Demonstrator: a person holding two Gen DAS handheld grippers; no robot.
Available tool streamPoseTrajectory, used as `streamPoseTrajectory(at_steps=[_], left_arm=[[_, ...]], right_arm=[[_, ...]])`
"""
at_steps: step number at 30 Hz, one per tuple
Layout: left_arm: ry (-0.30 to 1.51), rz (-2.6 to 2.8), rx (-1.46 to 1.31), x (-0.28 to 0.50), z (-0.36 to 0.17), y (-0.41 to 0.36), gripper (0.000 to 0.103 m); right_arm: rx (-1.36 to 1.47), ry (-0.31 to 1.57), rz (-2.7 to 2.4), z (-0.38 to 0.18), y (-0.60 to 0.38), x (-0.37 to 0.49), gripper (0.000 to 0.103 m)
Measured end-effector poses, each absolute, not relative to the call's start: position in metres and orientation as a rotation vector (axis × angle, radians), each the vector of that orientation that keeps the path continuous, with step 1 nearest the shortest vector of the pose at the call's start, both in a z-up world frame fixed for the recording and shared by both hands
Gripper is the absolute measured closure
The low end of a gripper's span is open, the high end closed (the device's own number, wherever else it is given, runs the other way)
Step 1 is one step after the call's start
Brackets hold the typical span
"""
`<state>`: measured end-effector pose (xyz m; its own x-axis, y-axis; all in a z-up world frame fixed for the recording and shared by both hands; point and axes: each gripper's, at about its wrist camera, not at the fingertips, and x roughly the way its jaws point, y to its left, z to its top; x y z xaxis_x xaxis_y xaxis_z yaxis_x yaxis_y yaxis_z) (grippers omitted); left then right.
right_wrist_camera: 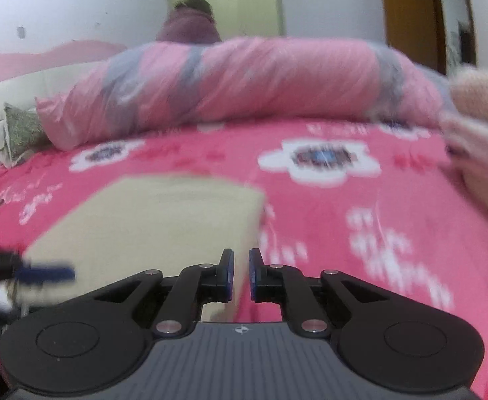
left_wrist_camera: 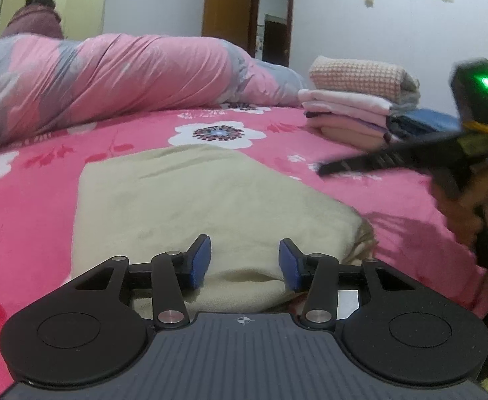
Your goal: Fold clothes
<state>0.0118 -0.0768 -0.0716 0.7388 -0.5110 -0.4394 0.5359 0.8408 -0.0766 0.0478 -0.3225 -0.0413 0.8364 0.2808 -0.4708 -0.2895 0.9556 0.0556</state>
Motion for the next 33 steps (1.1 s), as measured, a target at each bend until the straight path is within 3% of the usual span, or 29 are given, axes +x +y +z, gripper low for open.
streamPoseTrajectory(at_steps=[4, 13, 20, 23, 28, 33], left_arm=[[0.467, -0.564, 0.040, 0.011, -0.072, -0.077, 0.056], [0.456, -0.594, 0.011, 0.012, -0.075, -0.071, 0.056], [0.407, -0.629, 0.003, 0.008, -0.082, -0.064, 0.056], [0.394, -0.639, -0.012, 0.008, -0.085, -0.062, 0.055], [0.383, -0.652, -0.024, 0.008, -0.086, -0.060, 0.055], [0.367, -0.676, -0.021, 0.008, -0.089, -0.058, 0.055]], right_arm=[[-0.125, 0.455, 0.385, -0.033, -0.295, 0.097, 0.093], [-0.138, 0.619, 0.322, -0.071, -0.279, 0.200, 0.095], [-0.149, 0.600, 0.576, -0.029, -0.245, 0.186, 0.093], [-0.228, 0.711, 0.610, -0.051, -0.217, 0.202, 0.093], [-0.280, 0.661, 0.411, -0.053, -0.203, 0.219, 0.092], [-0.203, 0.611, 0.827, -0.022, -0.185, 0.184, 0.091]])
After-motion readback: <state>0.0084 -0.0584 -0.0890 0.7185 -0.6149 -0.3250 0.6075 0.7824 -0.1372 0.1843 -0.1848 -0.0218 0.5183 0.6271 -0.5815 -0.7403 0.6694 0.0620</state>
